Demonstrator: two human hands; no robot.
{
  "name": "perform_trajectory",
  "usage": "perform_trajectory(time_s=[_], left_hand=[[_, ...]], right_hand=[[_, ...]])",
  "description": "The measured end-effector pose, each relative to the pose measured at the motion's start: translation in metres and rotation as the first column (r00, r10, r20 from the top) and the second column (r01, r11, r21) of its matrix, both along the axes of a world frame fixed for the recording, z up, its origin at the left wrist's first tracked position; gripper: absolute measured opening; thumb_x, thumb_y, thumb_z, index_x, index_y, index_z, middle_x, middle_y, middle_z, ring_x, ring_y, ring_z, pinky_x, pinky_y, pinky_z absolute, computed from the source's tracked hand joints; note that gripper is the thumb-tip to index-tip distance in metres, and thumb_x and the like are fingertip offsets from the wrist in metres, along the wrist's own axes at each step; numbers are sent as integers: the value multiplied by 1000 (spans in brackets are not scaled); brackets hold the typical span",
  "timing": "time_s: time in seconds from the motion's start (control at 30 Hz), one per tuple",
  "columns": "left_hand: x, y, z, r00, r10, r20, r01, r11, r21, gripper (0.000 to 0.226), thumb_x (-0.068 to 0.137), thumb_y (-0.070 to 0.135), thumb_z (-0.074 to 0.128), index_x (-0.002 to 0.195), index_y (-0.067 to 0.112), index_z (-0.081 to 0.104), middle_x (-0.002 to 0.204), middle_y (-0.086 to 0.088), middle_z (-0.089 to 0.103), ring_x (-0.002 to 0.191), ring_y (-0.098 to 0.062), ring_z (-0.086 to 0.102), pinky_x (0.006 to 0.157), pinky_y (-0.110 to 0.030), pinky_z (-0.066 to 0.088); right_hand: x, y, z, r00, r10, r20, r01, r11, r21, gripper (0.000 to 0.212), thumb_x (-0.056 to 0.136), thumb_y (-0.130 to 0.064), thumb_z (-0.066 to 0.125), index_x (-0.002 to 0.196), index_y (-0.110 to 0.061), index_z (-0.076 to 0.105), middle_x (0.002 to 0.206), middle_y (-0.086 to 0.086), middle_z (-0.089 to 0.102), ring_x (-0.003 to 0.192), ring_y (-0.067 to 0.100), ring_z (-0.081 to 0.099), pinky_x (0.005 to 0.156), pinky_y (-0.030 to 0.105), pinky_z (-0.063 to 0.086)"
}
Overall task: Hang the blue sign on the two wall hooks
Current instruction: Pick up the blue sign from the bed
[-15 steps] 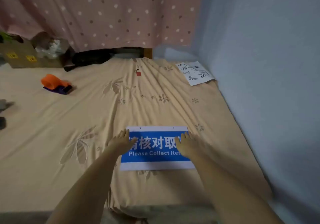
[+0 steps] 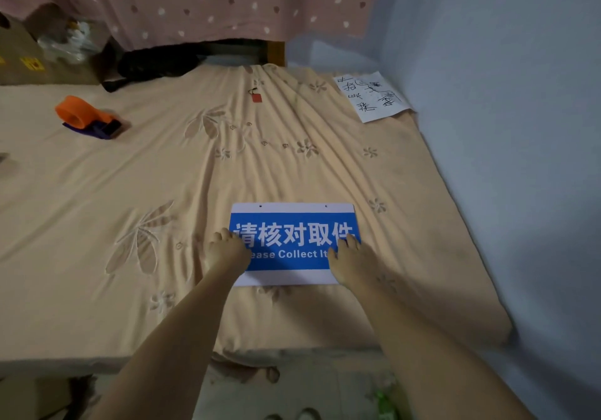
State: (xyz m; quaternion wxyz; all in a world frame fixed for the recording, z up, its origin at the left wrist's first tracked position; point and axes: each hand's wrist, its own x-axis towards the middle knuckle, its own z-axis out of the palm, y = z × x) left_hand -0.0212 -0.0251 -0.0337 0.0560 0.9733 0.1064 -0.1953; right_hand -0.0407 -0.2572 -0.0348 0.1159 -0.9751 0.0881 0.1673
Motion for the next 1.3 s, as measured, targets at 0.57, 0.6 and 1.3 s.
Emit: perform_trajectory(time_s=[0.57,0.6,1.3], left_hand=[[5,16,1,872,478,-102,-462,737,-494,58,77,37,66,122,4,48,126,-19,52,118,-36,48,99,-42,41],[4,18,1,860,500,-107,-479,716,-507,57,77,39,66,119,4,52,124,-19,55,115,-36,51,98,-42,43],[-4,10,53,703,709,-47,-371,309,-876,48,77,18,71,122,14,56,114,-17,68,85,-25,58,74,-35,43]], right_hand=[[10,-19,0,810,-586,24,557,781,284,42,91,-30,43,100,4,66,72,10,60,58,20,51,43,22,30],[9,-19,-1,784,-621,0,585,740,332,40,90,-30,44,97,2,67,64,6,55,53,18,49,44,21,31],[8,-32,54,706,-655,-270,448,117,886,12,89,-19,53,88,-12,63,73,4,65,63,22,61,55,26,44]])
